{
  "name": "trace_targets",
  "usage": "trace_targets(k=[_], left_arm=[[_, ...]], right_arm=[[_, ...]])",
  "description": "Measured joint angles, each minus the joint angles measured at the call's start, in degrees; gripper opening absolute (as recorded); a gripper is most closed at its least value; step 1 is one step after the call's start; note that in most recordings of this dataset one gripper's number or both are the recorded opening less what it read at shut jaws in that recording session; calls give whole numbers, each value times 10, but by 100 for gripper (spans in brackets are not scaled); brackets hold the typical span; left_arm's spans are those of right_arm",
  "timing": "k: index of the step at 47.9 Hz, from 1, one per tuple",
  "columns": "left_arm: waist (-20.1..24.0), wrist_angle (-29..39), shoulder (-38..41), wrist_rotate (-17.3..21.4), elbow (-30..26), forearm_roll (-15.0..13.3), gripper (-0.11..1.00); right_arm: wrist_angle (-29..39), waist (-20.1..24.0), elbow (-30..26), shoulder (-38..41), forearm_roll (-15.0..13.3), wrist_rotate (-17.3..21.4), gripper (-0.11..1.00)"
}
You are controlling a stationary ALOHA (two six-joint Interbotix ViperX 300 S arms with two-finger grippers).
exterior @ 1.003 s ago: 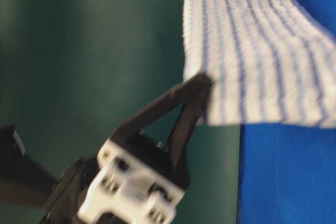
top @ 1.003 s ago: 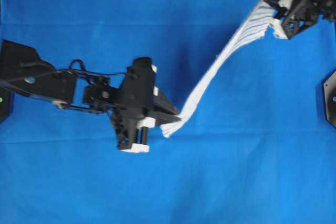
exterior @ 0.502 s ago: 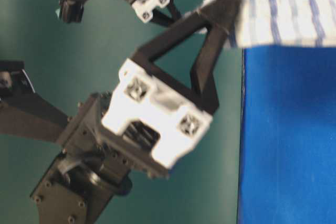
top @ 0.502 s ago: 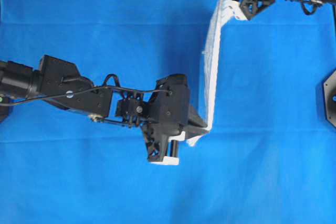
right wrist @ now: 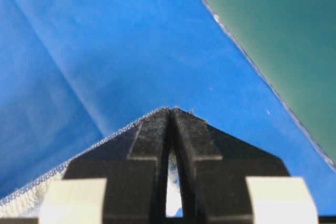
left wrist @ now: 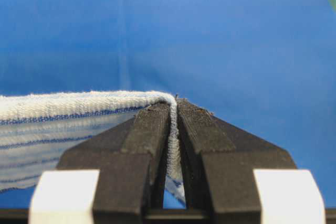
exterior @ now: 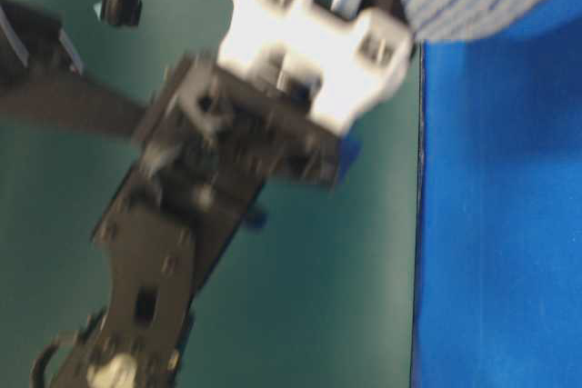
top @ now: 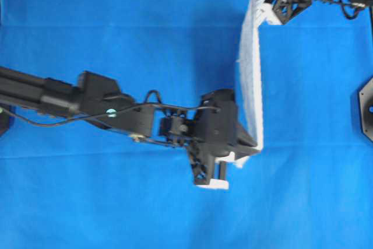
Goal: Fold the blue towel.
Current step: 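Lift the strip and swing the left end down, rotating it vertical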
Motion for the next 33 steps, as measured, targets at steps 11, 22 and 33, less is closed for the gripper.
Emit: trace_targets(k=[11,22,33], left_arm=[[0,-1,52,0,-63,-1,3],[1,-1,59,0,-49,-2,3],[0,-13,25,-57,47,-7,3]], right_arm=[[11,-3,16,-20,0,0,3],[1,-2,-4,37,-1,0,3],[-36,11,-61,131,-1,-11,3]])
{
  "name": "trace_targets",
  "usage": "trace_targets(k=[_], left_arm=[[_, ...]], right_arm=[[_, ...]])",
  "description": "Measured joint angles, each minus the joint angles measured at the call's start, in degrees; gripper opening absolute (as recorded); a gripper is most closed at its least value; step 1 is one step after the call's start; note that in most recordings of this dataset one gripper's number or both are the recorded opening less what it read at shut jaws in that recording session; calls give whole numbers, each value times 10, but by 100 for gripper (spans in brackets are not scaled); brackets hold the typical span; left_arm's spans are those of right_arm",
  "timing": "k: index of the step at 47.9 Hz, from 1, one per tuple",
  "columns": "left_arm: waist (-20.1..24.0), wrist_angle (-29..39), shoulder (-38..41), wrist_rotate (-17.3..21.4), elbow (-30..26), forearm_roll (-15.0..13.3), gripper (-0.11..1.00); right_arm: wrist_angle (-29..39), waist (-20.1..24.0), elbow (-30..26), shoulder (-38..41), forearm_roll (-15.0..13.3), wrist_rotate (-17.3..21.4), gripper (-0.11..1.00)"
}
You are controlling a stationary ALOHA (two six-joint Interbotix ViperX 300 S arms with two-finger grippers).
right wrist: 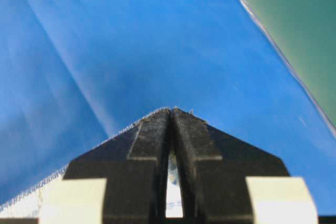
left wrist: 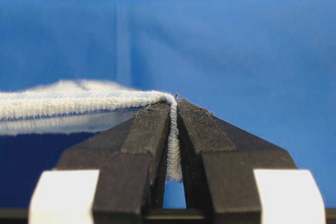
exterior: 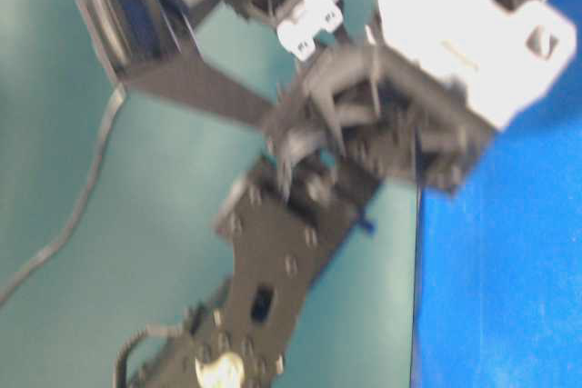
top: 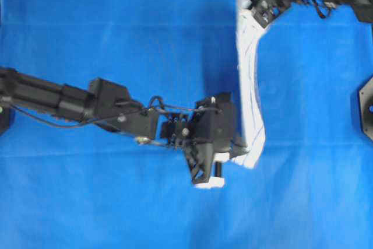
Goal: Fold the blue towel.
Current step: 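Lift the strip and swing the left end down, rotating it vertical, then lower the strip onto the table and open both grippers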
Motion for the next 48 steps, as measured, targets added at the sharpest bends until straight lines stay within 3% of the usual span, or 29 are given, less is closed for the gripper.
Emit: trace_targets(k=[7,15,36,48], left_arm=[[-4,-32,-25,-40,64,-1,3],[-9,-54,-39,-55,101,-2,3],[-11,-60,-40,-56,106,-2,4],[-26,-58,-40,-69,106,-2,42]], right_arm=[[-4,11,-40,47,-1,0,3],[-4,22,-69,76,-1,-4,3],[-5,28,-77,85,-1,-9,3],[-8,29,-77,91,-2,-23,5]])
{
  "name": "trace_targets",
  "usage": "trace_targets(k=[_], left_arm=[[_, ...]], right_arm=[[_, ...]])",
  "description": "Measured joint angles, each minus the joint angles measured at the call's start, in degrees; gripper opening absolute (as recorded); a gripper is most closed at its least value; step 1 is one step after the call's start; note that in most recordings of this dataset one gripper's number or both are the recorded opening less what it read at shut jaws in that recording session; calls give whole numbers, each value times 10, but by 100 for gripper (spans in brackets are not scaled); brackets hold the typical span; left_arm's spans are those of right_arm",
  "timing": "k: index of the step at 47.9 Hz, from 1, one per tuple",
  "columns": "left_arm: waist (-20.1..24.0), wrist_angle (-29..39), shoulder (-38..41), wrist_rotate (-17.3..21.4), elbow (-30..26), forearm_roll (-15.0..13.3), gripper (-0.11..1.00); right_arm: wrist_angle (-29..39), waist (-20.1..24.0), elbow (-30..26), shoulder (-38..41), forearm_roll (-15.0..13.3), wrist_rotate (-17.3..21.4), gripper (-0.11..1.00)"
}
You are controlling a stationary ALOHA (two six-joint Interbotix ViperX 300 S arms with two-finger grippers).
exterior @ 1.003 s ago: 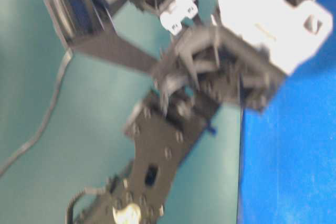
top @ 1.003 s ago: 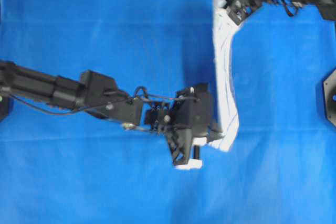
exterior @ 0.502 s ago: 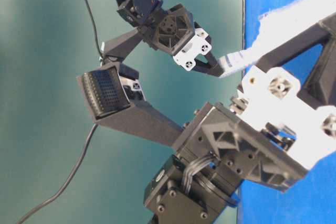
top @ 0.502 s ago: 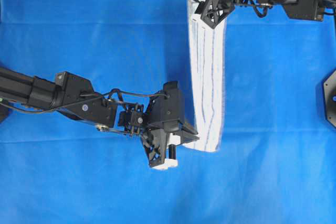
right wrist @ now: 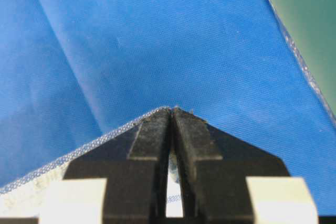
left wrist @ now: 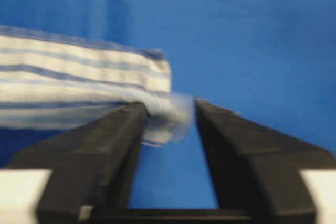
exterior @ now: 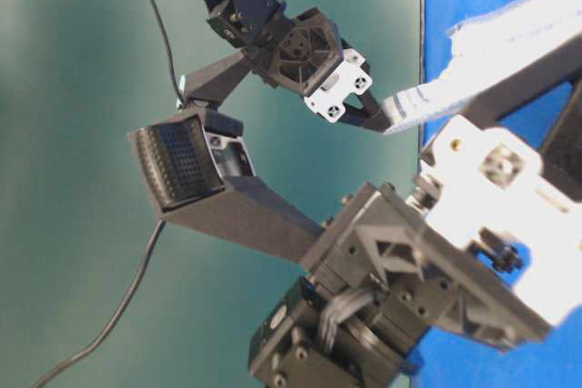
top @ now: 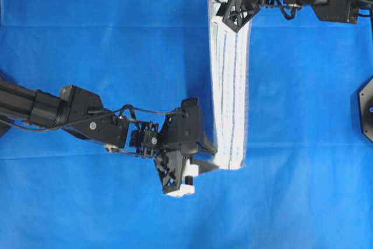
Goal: Fold the blue towel.
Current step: 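Lower the strip onto the table and open both grippers, then move both grippers to the strip's top corners and grasp them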
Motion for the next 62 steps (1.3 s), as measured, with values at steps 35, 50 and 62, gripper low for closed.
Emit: trace_targets(k=[35,50,62], left_arm=[[87,50,-210,96,107,7,53],[182,-59,-278,119,199,6,53],[217,-117,-340,123,276,7,53]], right_arm=[[-8,40,105,-150,1,-40,54],[-85,74,246,-299,32,-7,54],[-111,84,325,-373,43,28,54]])
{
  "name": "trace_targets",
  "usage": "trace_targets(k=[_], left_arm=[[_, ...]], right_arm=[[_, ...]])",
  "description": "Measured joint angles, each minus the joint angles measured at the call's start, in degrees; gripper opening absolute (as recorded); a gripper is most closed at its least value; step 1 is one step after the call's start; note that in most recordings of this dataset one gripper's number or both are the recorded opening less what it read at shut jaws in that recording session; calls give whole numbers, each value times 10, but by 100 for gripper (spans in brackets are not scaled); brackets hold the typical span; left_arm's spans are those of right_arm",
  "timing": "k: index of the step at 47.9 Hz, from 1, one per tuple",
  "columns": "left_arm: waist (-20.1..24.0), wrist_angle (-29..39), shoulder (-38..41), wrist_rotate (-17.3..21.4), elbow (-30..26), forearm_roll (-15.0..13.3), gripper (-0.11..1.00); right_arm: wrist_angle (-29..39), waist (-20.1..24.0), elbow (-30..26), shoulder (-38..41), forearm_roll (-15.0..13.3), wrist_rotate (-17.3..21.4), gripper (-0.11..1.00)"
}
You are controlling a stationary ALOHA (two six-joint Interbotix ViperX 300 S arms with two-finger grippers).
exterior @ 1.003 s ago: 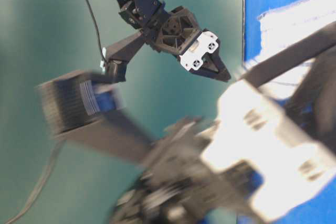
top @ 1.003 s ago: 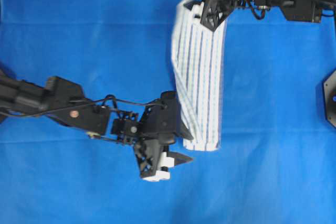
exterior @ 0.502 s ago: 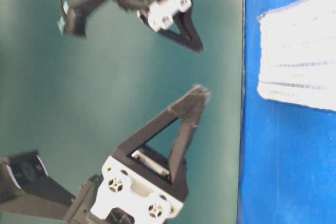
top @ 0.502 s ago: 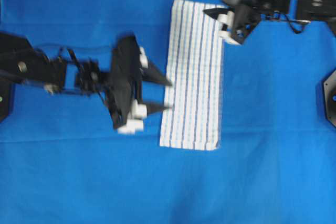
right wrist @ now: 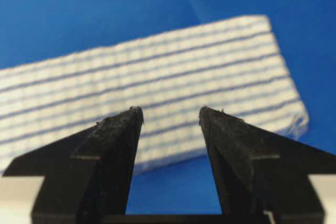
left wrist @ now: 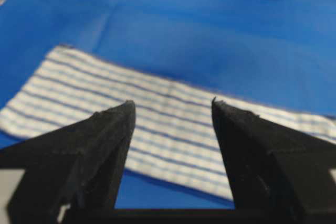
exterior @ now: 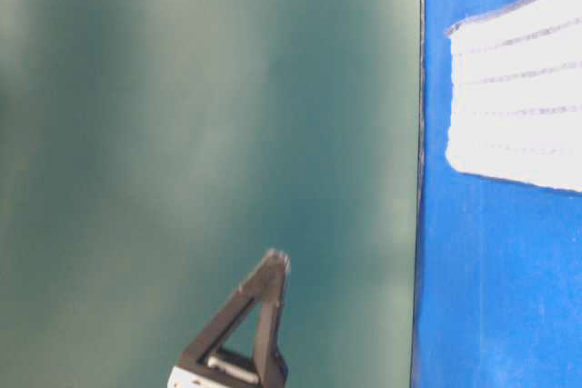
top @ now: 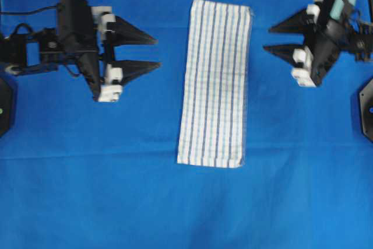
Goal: Fold the blue towel.
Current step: 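Move both grippers to the strip's top corners and grasp them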
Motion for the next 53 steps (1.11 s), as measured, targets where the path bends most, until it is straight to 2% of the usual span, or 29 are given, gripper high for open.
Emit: trace_targets(k=[8,26,31,36,40,44,49,53], left_arm=[[10,-21,-21,0,29,-1,54],[11,-22,-10,2,24,-1,56],[11,-21,1,18,11,-1,56],[18,-21,25,54,-14,0,58],[30,-20,56,83,-43,0,61],[50,-11,94,101,-78,0,70],[81,12,149,105,-122,0,82],[103,26,189,105,-153,0,87]], right_arm=[[-13,3,15,-11,1,3,54],[-19,3,15,-7,1,3,54],[-19,-4,12,-5,1,3,55],[-20,-37,3,4,1,3,56],[-20,-68,-8,21,1,3,61],[-20,-97,-18,44,1,3,66],[-20,-128,-40,83,-1,-3,68],[-20,-149,-60,121,-6,-4,68]])
